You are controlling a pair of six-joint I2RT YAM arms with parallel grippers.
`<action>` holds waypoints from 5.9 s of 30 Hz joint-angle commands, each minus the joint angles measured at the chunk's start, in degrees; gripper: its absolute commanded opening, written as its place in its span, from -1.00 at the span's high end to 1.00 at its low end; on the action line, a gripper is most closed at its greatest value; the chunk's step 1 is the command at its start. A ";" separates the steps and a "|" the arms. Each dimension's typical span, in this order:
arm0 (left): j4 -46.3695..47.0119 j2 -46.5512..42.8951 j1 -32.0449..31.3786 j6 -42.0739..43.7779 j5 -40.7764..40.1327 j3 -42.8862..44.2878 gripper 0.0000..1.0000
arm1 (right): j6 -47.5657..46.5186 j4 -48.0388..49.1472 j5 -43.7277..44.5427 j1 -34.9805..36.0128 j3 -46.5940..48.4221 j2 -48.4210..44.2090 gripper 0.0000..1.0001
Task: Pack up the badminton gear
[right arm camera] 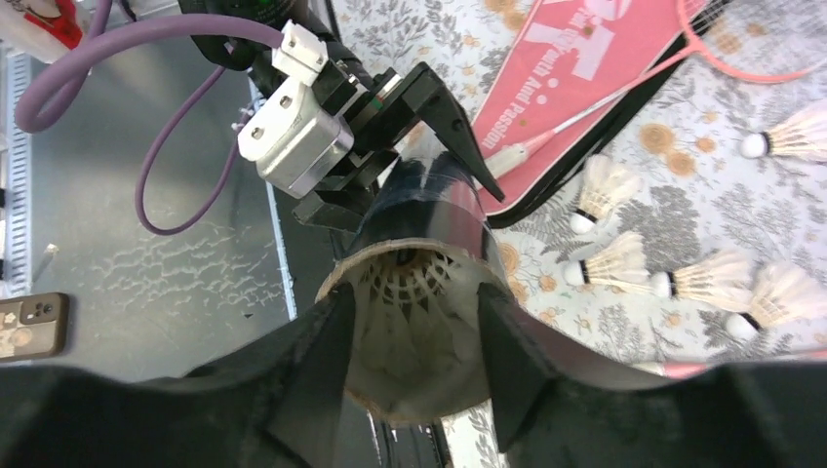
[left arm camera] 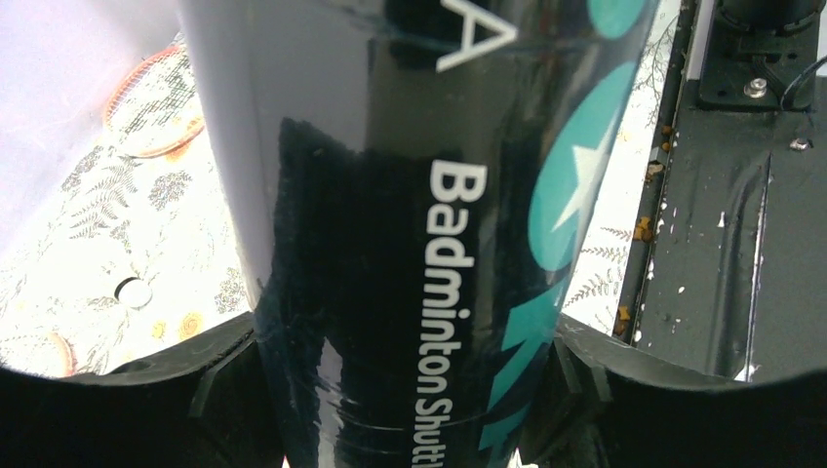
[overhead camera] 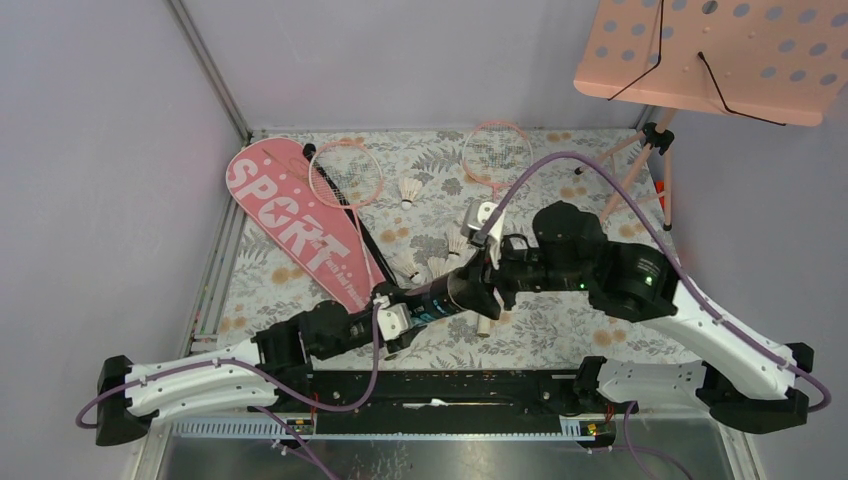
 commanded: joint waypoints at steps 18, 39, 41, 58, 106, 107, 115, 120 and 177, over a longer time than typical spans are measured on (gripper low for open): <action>2.53 -8.97 -0.31 -22.78 -57.56 3.75 0.73 | 0.29 13.97 38.79 0.24 -11.11 -11.97 -0.99; -27.56 -15.82 -0.38 -45.62 -66.94 7.75 0.73 | -50.56 -3.11 -7.63 -9.87 17.64 49.12 -0.99; -27.56 -15.42 -0.30 -45.60 -66.92 7.71 0.73 | -50.89 -6.63 -9.46 -11.32 23.22 53.59 -0.99; -28.22 -8.48 -0.37 -46.08 -67.71 8.44 0.72 | -53.14 -29.00 -14.94 -15.26 53.41 80.49 -0.87; 4.98 7.33 -0.33 -4.44 -17.12 1.37 0.74 | 3.97 37.08 16.88 -15.24 -31.00 -26.79 0.93; 5.02 7.22 -0.37 -4.16 -16.21 1.20 0.74 | 4.16 36.34 14.44 -15.26 -30.12 -27.01 0.92; 5.25 7.33 -0.38 -3.79 -14.43 1.16 0.75 | 5.67 28.71 -0.90 -15.26 -22.61 -21.38 0.96; 5.57 7.75 -0.38 -3.68 -14.00 1.16 0.74 | 4.37 25.18 -10.84 -15.26 -21.68 -17.57 0.98; 13.99 -3.44 -0.38 -13.14 -48.45 -1.11 0.70 | 10.37 24.12 16.92 -15.76 -24.28 -3.35 -0.99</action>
